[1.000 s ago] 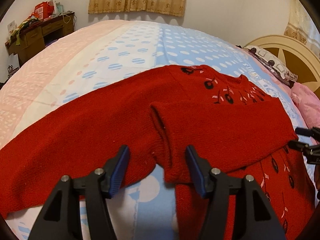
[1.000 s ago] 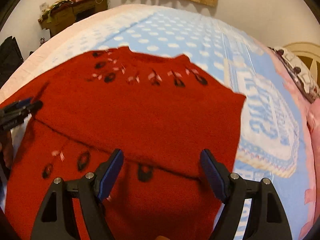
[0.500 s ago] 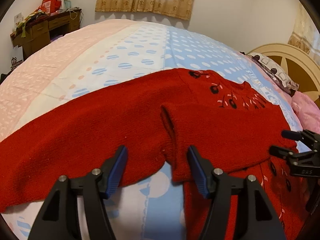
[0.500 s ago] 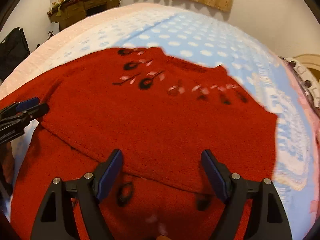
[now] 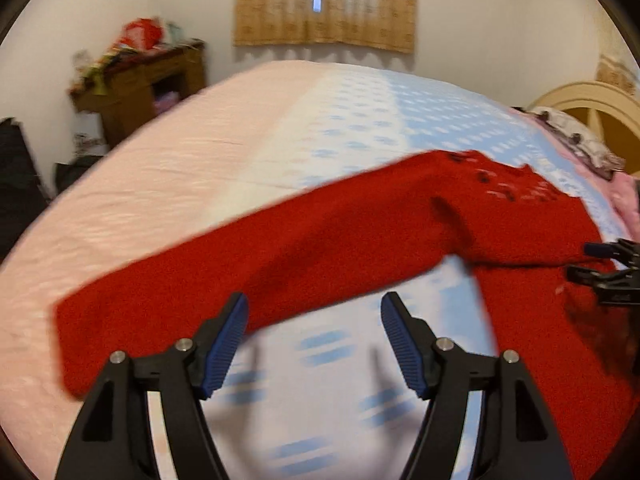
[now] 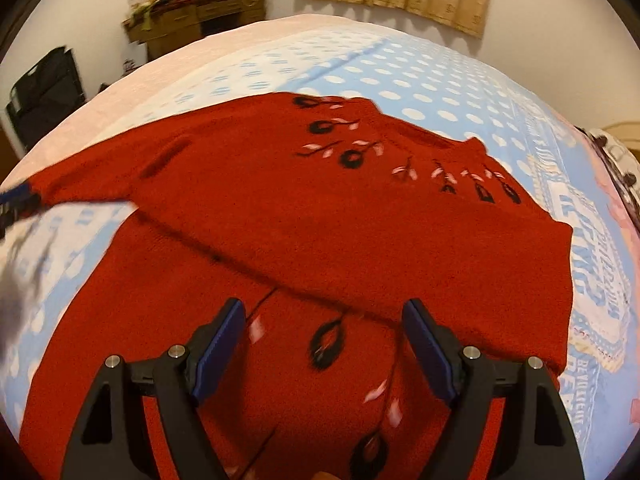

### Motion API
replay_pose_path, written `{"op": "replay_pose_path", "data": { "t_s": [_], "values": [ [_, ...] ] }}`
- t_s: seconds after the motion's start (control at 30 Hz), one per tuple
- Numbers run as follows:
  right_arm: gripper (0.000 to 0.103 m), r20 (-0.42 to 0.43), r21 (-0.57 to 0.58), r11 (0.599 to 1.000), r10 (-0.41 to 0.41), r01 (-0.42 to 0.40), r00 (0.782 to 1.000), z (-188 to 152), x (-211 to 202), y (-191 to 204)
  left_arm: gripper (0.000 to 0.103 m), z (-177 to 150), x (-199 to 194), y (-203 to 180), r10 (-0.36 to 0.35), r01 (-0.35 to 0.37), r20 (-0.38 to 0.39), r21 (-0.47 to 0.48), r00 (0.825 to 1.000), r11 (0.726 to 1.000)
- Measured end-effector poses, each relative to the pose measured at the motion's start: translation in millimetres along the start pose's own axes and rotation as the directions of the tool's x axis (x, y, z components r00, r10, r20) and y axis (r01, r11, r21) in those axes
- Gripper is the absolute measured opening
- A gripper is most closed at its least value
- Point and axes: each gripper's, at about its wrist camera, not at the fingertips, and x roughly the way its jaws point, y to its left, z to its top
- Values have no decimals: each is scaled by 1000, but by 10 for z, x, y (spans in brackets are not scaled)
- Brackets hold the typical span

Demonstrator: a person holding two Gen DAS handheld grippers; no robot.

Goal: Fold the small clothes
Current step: 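Move the left gripper to the other sleeve cuff and grasp it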

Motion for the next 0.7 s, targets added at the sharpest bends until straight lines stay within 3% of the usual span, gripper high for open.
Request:
{"op": "replay_pose_path", "data": {
  "t_s": [0.13,0.23,0.37,0.43,0.53,0.67,0.7],
  "values": [
    [81,-8,-76,997,-5,5,1000,-138,-107,158,74,-16,-164,550,133,-133,16,-32,991,991],
    [81,-4,-106,994,3,-4,1000,-260,-223,229,74,-14,-153,969,244,-244,-10,-97,970,965],
    [81,2,-131,991,4,-3,1000,-393,-332,288,74,-57,-65,1366,316,-319,-48,-181,948,930],
    [81,6,-141,990,0,1,1000,-442,-366,317,73,-123,28,1516,288,-301,-86,-236,954,924],
    [81,12,-151,988,-8,10,1000,-494,-408,353,73,-187,163,1575,181,-210,-119,-317,976,925],
    [81,21,-152,988,-3,6,1000,-537,-464,396,70,-194,208,1418,153,-180,-113,-305,982,935],
    [81,24,-153,988,-2,6,1000,-547,-478,408,61,-178,224,1372,143,-171,-116,-297,983,939]
  ]
}}
